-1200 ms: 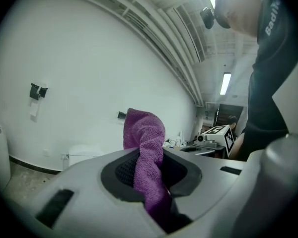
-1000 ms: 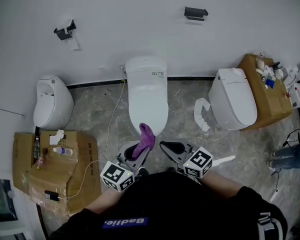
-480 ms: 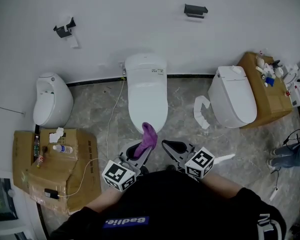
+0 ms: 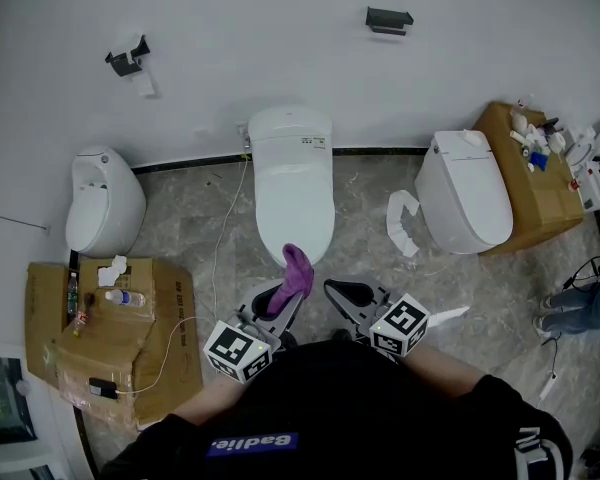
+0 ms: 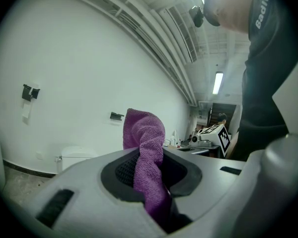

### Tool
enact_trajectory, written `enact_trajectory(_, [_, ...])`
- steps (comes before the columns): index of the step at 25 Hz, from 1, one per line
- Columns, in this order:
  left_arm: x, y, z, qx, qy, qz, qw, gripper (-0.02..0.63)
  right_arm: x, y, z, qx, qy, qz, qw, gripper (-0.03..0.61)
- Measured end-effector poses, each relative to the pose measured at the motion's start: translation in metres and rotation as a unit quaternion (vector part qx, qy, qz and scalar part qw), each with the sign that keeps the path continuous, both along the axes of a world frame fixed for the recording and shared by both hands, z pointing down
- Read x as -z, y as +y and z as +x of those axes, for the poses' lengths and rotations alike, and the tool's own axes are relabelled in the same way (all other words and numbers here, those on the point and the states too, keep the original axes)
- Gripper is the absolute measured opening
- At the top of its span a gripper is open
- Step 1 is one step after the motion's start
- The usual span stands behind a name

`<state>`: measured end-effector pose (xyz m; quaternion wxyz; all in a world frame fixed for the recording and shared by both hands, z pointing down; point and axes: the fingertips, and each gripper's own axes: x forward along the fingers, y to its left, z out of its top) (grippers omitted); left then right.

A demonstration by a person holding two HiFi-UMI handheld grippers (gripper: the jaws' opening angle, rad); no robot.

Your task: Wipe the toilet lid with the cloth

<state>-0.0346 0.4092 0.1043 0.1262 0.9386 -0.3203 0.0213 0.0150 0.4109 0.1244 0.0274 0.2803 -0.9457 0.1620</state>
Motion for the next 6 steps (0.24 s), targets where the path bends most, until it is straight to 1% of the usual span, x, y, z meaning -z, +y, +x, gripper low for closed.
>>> enact_trajectory(6, [-0.0002,0.002,0.0035,0.001,-0.001,0.0,1.0,0.08,-0.0004,0.0019,0.005,-0.001,0.0,0.0,1.0,0.029])
